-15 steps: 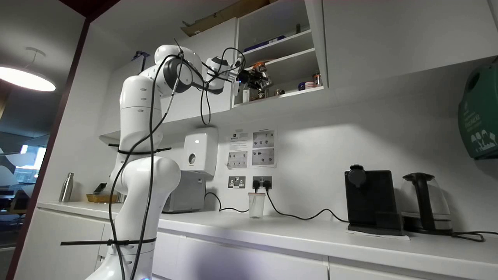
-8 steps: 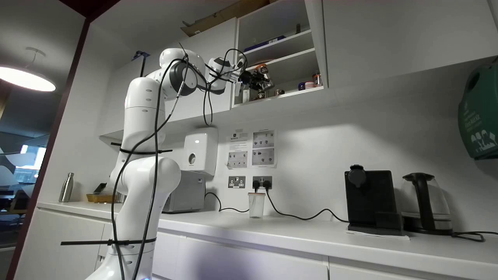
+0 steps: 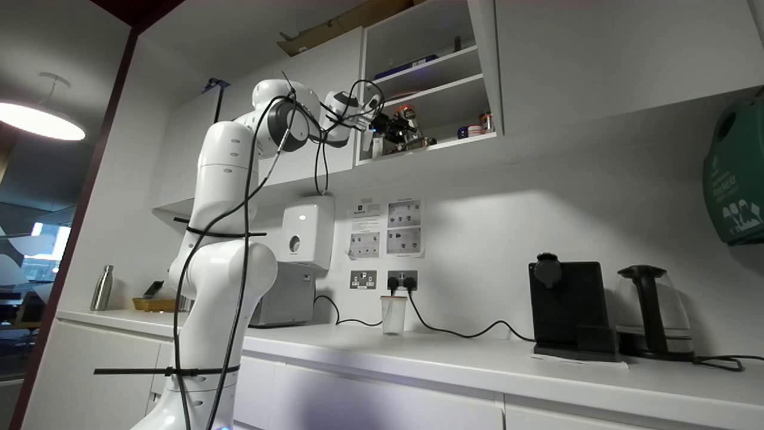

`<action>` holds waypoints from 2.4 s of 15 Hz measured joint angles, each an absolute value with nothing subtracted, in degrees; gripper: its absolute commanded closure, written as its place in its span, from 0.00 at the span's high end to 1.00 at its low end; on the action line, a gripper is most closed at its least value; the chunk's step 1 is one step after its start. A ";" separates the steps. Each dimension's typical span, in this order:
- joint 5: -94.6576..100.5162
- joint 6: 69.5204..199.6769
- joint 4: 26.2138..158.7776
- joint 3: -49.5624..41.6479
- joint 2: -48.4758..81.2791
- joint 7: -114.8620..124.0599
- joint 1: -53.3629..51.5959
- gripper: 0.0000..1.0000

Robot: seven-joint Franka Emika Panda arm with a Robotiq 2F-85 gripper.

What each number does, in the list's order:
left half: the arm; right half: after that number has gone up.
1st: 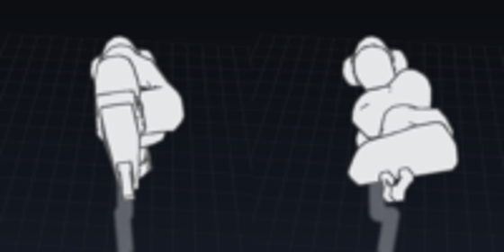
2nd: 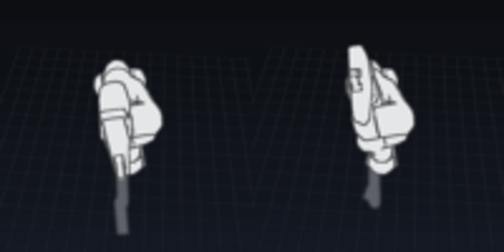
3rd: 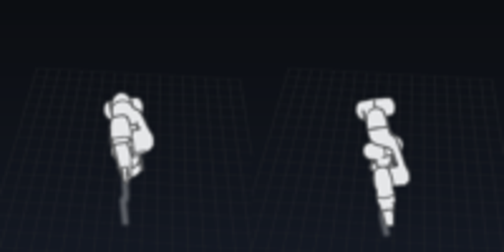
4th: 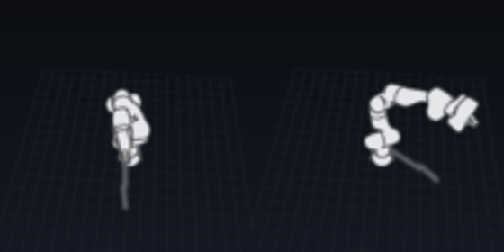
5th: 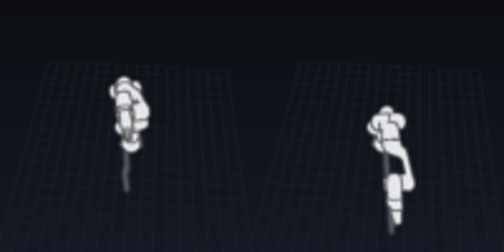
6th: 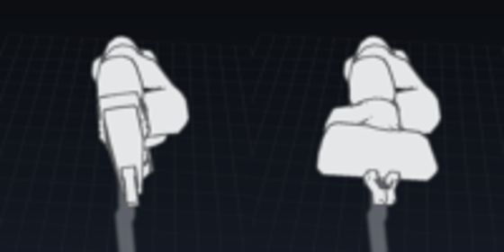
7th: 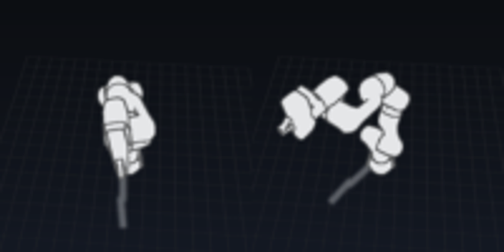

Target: Pick the bottle and put it on the bottom compartment of the top shelf

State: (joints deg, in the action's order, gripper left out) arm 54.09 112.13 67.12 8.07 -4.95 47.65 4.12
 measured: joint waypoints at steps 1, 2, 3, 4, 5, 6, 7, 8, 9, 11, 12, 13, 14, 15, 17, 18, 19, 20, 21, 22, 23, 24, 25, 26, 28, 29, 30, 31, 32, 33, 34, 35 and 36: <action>54.03 112.01 66.73 7.97 -4.59 47.57 4.14 0.58; 53.99 111.77 66.24 7.87 -4.24 47.43 4.15 0.58; 53.96 111.20 65.65 7.81 -3.82 47.10 4.15 0.58; 53.96 110.28 65.05 7.79 -3.39 46.57 4.16 0.58; 53.96 109.37 64.39 7.78 -2.92 46.03 4.16 0.58; 53.97 108.30 63.57 7.78 -2.39 45.51 4.15 0.58; 53.97 107.38 62.75 7.78 -1.77 44.98 4.16 0.58; 53.97 106.63 61.91 7.79 -1.19 44.50 4.15 0.58; 53.97 105.86 61.06 7.81 -0.58 44.04 4.14 0.58; 54.00 105.08 59.61 7.81 0.43 43.58 4.14 0.58; 54.00 104.83 58.92 7.81 0.85 43.39 4.14 0.58; 54.00 104.59 58.40 7.81 1.21 43.24 4.14 0.58; 53.98 104.44 57.97 7.81 1.51 43.14 4.14 0.58; 53.52 104.38 57.37 7.81 1.80 42.88 4.14 0.58; 50.93 104.33 55.84 7.79 2.31 41.38 4.18 0.58; 49.58 104.27 55.23 7.79 2.48 40.70 4.22 0.58; 48.37 104.19 54.76 7.78 2.57 40.08 4.28 0.58; 47.31 104.11 54.37 7.78 2.63 39.58 4.38 0.58; 46.38 103.99 54.01 7.78 2.71 39.26 4.46 0.58; 45.76 103.86 53.73 7.78 2.78 39.02 4.52 0.58; 45.32 103.73 53.47 7.78 2.86 38.88 4.54 0.58; 45.04 103.61 53.25 7.77 2.95 38.77 4.56 0.58; 44.91 103.53 53.09 7.76 3.02 38.70 4.57 0.58; 44.83 103.43 52.94 7.76 3.09 38.63 4.57 0.58; 44.81 103.37 52.83 7.76 3.15 38.54 4.57 0.58; 44.81 103.36 52.82 7.76 3.15 38.51 4.57 0.58; 44.81 103.35 52.82 7.76 3.16 38.49 4.57 0.58; 44.81 103.31 52.81 7.76 3.17 38.47 4.56 0.58; 44.81 103.29 52.80 7.76 3.17 38.44 4.56 0.58; 44.81 103.27 52.78 7.76 3.17 38.41 4.56 0.58; 44.81 103.25 52.77 7.76 3.18 38.37 4.56 0.58; 44.81 103.22 52.74 7.76 3.19 38.33 4.55 0.58; 44.81 103.14 52.69 7.76 3.21 38.27 4.54 0.58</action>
